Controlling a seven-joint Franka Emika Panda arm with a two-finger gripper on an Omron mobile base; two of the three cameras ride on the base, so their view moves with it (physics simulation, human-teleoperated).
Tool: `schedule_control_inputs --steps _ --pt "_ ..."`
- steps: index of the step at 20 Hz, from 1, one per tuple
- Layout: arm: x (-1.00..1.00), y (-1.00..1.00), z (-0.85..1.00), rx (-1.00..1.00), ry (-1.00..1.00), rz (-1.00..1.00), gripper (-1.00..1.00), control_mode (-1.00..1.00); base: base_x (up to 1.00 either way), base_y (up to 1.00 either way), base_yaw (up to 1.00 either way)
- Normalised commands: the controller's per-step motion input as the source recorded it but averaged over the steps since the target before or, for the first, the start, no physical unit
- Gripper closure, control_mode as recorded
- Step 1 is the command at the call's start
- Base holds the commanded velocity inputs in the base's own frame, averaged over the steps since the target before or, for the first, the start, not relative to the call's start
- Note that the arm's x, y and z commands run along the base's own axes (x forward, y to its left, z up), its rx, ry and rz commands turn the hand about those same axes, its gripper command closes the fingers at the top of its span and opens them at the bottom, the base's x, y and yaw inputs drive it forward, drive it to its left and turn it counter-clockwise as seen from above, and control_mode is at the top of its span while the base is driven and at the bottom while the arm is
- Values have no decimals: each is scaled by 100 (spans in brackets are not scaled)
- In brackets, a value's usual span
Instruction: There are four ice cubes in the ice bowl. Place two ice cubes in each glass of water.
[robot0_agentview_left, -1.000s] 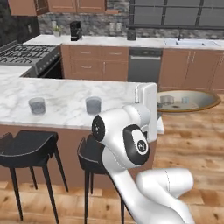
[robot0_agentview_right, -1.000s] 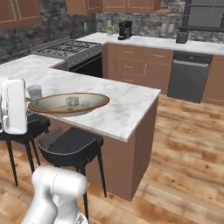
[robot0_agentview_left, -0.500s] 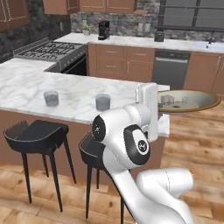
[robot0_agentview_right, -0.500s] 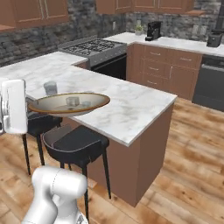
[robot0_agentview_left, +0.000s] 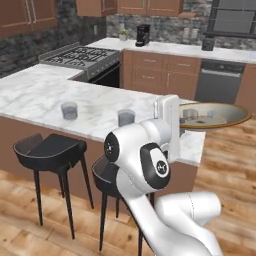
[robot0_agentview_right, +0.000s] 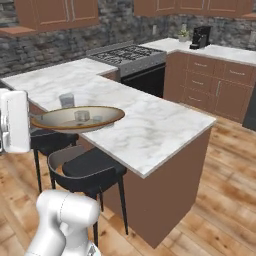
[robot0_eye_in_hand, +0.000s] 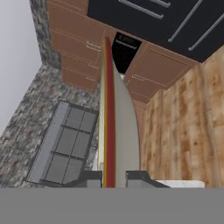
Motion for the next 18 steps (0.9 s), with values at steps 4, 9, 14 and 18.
schedule_control_inputs --steps 4,9,14,18 --pt "0 0 0 0 0 0 100 100 21 -58 17" --pt "0 0 0 0 0 0 100 100 37 -44 24" --pt "0 0 0 0 0 0 100 100 21 -46 31" --pt "0 0 0 0 0 0 100 100 7 -41 41"
